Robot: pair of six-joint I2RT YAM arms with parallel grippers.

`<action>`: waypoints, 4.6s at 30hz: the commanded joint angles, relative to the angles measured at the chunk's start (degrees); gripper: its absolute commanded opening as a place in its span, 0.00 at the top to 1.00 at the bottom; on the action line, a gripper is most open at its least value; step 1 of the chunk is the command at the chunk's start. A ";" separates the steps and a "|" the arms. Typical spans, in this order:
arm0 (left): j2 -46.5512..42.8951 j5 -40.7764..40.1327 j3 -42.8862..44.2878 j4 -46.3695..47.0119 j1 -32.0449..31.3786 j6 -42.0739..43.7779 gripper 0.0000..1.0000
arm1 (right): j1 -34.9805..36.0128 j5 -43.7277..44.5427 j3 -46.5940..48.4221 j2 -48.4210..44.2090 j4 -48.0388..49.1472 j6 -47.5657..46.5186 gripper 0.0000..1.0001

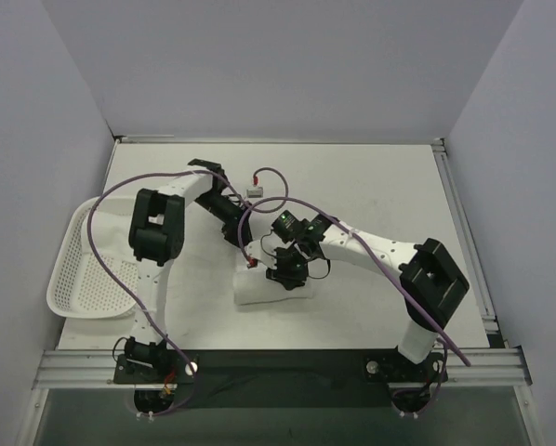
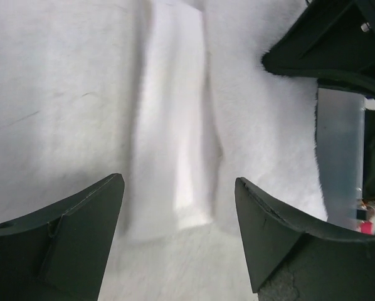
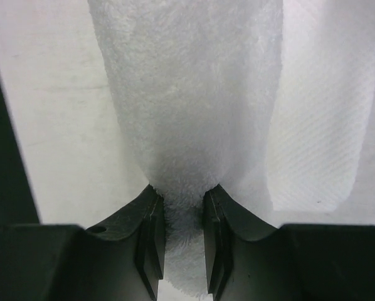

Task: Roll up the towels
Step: Roll the towel

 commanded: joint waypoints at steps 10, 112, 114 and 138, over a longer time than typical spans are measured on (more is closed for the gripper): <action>-15.22 4.37 -3.16 -0.84 15.68 -3.50 0.12 | -9.06 -24.60 12.05 18.71 -27.97 5.27 1.00; -39.13 -36.85 -51.07 57.17 -22.01 -32.33 0.39 | -27.79 -29.10 8.20 15.82 -5.92 44.56 0.89; -42.80 -37.03 -52.38 58.31 -22.36 -30.93 0.34 | -28.84 -28.92 8.19 16.96 -6.18 45.08 1.00; -53.82 -64.46 -62.59 80.11 -40.29 -12.37 0.04 | -30.95 -33.84 10.13 22.59 -8.12 53.08 1.00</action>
